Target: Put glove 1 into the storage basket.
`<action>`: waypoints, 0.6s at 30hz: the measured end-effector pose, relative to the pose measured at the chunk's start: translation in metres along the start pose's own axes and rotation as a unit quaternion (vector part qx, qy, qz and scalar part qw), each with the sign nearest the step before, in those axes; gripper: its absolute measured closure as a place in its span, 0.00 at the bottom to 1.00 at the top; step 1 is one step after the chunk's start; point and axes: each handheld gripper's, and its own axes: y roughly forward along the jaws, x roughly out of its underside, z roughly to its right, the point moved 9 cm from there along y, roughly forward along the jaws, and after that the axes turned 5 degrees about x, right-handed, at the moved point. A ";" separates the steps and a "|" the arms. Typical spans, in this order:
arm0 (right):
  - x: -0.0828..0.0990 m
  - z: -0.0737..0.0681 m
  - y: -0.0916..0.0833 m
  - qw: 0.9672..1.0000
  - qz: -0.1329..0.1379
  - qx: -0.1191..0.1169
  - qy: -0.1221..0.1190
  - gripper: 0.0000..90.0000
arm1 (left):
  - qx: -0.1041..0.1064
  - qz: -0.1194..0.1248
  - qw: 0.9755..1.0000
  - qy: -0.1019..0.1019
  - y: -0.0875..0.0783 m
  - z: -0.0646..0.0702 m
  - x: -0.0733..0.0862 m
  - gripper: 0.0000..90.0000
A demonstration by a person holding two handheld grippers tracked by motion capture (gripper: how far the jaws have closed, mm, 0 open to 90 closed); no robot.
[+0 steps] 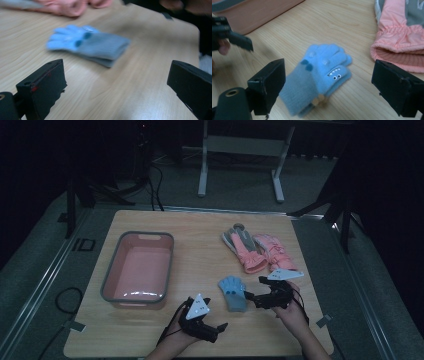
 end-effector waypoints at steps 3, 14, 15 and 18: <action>-0.001 0.001 0.005 1.000 0.001 -0.008 0.010 0.14 | 0.015 -0.009 0.999 0.031 0.009 0.003 -0.002 0.07; 0.002 0.011 0.034 0.998 -0.040 0.000 0.049 0.42 | 0.040 -0.077 0.983 0.165 0.040 0.005 -0.007 0.29; 0.003 0.012 0.037 0.997 -0.046 -0.001 0.054 0.41 | 0.042 -0.079 0.981 0.169 0.042 0.005 -0.007 0.30; 0.005 0.011 0.045 0.996 -0.055 -0.007 0.064 0.40 | 0.034 -0.085 0.979 0.184 0.048 0.002 -0.008 0.33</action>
